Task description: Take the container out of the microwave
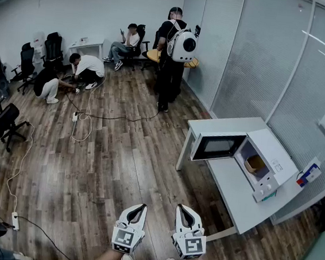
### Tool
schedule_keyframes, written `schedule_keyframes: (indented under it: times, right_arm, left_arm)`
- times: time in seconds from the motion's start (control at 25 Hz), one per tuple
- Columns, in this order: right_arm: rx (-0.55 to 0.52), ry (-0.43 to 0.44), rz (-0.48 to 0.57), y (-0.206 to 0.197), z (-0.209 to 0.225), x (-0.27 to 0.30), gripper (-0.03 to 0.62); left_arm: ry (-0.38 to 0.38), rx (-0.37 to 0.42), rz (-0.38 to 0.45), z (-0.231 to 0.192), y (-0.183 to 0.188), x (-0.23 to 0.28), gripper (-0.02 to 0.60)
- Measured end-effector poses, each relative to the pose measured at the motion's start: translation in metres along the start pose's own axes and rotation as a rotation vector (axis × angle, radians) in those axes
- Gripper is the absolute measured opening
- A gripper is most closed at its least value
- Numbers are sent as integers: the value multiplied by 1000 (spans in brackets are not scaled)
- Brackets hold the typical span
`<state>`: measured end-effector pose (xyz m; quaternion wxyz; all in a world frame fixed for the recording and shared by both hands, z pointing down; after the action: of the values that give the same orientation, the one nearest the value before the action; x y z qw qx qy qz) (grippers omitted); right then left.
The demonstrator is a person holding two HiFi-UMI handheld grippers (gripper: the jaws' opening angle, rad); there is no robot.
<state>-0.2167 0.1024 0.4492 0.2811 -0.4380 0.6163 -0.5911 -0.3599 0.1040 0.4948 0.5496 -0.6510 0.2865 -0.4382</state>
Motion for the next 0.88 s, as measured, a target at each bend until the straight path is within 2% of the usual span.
schedule_keyframes:
  times: [0.56, 0.88]
  right_arm:
    - [-24, 22, 14, 0, 15, -19, -2]
    - [6, -5, 35, 0, 51, -33, -2]
  left_arm:
    - [6, 21, -10, 19, -1, 4, 5]
    - [-7, 36, -20, 49, 8, 27, 5]
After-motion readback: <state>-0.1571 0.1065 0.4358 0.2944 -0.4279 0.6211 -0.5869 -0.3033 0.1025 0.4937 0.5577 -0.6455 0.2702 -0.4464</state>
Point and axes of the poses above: the fingertips, and each gripper's own axes: x forward along the fingers, z to its right, y out of its top, the point moved 3 cm from there along -x, backward along the fingers, and after that the axes turned 11 degrees about -z, right-handed, at the moved point
